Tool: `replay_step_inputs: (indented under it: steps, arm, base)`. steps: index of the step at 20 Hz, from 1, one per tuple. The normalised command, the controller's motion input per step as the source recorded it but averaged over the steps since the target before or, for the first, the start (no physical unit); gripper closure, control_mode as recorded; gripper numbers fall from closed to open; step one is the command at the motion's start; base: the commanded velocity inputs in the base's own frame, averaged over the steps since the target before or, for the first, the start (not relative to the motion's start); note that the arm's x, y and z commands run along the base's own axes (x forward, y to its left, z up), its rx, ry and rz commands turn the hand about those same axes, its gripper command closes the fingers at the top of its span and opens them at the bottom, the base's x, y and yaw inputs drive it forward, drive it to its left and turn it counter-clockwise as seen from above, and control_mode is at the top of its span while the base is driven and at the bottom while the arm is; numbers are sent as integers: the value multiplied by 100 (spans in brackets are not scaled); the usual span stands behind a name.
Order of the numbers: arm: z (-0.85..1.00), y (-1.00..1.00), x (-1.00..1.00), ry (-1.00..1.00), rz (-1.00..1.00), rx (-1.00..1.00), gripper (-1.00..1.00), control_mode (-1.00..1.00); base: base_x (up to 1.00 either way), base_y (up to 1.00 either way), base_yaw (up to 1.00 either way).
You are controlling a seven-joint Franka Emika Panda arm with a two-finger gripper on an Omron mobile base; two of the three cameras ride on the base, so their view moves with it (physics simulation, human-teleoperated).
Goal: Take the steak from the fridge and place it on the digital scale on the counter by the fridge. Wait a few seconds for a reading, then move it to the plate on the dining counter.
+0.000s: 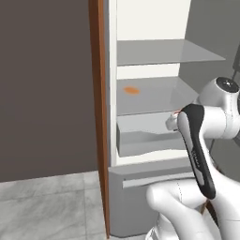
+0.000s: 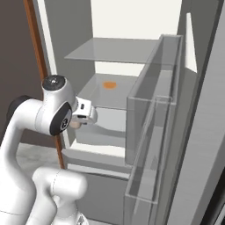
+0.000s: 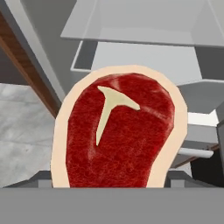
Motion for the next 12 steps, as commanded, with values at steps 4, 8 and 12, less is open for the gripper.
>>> replay_step_inputs:
  steps: [4,8,12]
  arm:
    - [0,0,0,0,0,0,100,100]
    - [0,0,0,0,0,0,100,100]
    - [0,0,0,0,0,0,100,100]
  base:
    - [-30,60,23]
    - [-3,75,45]
    - [13,75,67]
